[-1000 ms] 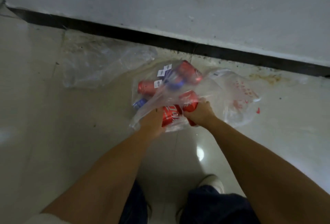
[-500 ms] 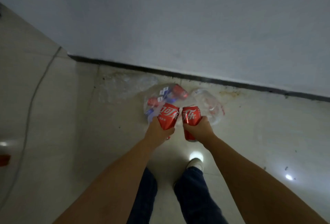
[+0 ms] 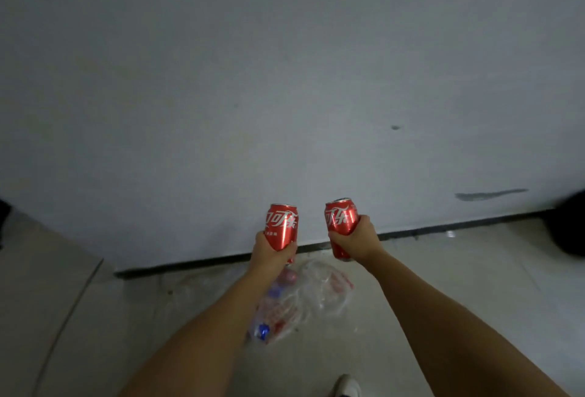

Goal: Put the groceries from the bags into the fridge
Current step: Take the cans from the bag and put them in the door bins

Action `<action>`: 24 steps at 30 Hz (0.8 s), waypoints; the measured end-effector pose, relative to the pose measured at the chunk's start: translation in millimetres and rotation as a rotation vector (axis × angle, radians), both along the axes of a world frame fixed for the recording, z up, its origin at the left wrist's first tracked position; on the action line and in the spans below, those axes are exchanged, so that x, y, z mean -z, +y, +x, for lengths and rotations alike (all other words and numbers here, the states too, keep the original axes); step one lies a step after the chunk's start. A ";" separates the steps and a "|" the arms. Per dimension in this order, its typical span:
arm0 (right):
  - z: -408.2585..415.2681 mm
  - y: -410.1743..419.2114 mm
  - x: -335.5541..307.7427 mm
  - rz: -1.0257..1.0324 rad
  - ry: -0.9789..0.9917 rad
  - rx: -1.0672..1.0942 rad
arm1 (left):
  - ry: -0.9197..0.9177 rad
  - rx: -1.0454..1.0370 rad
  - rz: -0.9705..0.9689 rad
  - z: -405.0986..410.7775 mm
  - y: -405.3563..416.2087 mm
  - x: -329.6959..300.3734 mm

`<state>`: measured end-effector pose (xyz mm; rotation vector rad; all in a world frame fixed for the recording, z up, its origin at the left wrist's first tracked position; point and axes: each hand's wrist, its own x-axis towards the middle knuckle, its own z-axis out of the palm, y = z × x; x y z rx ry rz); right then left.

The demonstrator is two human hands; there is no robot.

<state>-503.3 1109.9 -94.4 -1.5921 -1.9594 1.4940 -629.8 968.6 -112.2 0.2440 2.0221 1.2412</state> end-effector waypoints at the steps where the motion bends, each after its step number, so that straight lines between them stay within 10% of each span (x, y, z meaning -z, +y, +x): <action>1: 9.7 -4.3 -10.8 -0.007 0.017 0.044 | 0.031 0.035 0.016 1.5 0.3 -9.6; 24: 334.6 -160.2 -120.1 0.378 0.217 0.818 | 0.042 0.771 0.387 298.5 -6.7 -136.3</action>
